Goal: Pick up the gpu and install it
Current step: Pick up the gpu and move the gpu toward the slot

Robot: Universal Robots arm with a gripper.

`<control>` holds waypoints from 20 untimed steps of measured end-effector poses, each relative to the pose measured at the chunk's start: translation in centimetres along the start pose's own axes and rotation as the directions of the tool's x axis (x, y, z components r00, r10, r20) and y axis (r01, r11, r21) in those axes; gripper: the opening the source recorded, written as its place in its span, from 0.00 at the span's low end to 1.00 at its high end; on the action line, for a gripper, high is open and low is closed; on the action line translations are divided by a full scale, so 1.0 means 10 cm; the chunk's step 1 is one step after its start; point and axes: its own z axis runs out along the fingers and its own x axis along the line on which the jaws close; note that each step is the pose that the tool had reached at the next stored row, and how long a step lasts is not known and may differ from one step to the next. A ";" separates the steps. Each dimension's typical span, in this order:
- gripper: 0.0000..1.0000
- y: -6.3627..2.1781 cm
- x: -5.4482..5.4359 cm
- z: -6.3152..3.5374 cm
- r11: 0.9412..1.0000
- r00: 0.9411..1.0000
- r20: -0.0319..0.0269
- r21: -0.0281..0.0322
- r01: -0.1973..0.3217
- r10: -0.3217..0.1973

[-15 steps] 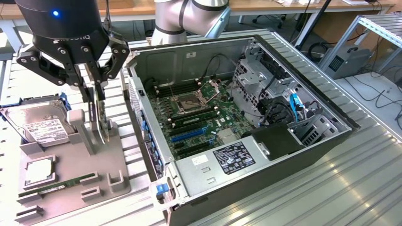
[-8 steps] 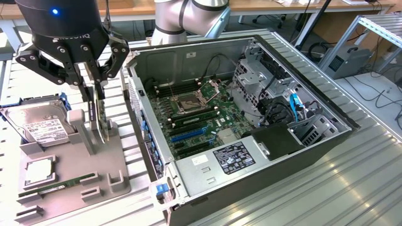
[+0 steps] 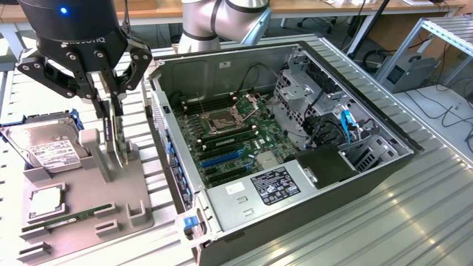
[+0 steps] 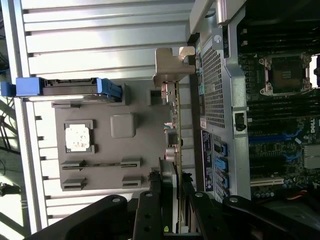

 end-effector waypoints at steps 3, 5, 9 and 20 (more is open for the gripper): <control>0.27 0.000 0.00 -0.009 1.000 1.000 0.000 0.000 0.000 0.000; 0.27 0.000 0.00 -0.015 1.000 1.000 0.000 0.000 0.000 0.000; 0.27 0.000 0.00 -0.025 1.000 1.000 0.000 0.000 0.000 0.000; 0.27 0.000 0.00 -0.056 1.000 1.000 0.000 0.000 0.000 0.000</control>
